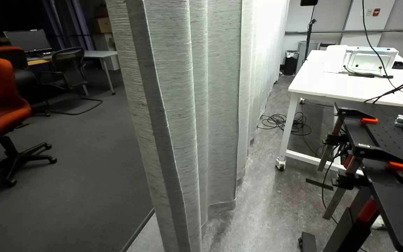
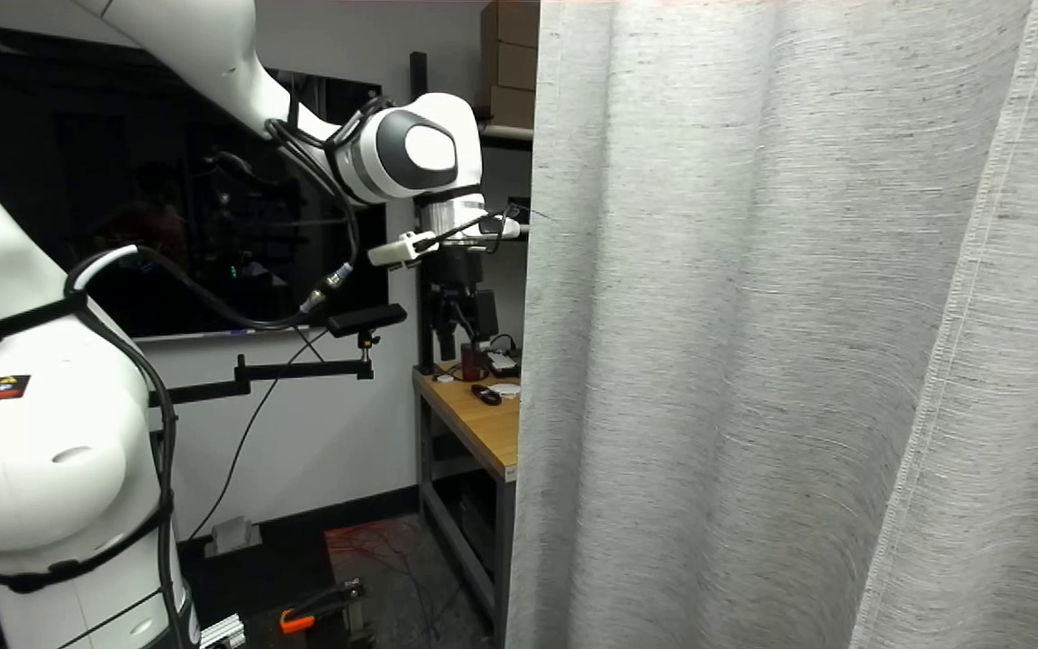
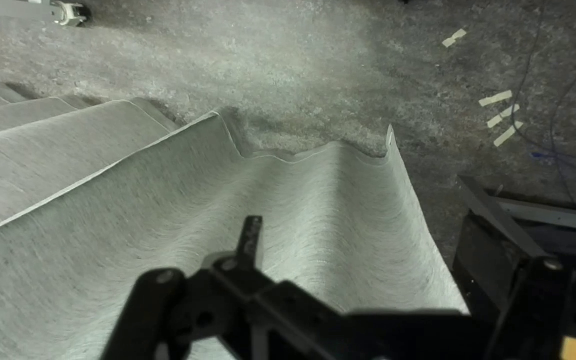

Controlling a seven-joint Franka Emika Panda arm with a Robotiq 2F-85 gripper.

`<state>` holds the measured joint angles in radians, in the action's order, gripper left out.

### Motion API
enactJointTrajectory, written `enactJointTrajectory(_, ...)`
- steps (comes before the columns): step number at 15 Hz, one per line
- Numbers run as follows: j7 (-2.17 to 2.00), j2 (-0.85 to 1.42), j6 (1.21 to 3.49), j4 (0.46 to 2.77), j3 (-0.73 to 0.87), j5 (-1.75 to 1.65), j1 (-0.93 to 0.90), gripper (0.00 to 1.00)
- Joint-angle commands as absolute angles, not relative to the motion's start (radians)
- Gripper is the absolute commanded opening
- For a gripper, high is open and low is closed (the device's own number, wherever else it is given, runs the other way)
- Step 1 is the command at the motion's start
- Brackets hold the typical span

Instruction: Pull the curtain open to the right

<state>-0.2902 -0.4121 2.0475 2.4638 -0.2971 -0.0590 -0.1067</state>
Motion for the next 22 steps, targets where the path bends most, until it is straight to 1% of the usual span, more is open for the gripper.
enactJointTrajectory(1,-0.322,-0.367,2.105,2.424,-0.258,-0.092,-0.083,1.00)
enactJointTrajectory(9,-0.286,-0.301,2.238,2.379,-0.187,-0.094,-0.053,1.00)
enactJointTrajectory(10,-0.292,-0.326,2.211,2.401,-0.189,-0.093,-0.057,1.00)
enactJointTrajectory(15,-0.292,-0.321,2.214,2.403,-0.187,-0.092,-0.058,1.00)
enactJointTrajectory(22,-0.574,-0.222,2.382,2.336,-0.221,-0.203,0.005,1.00)
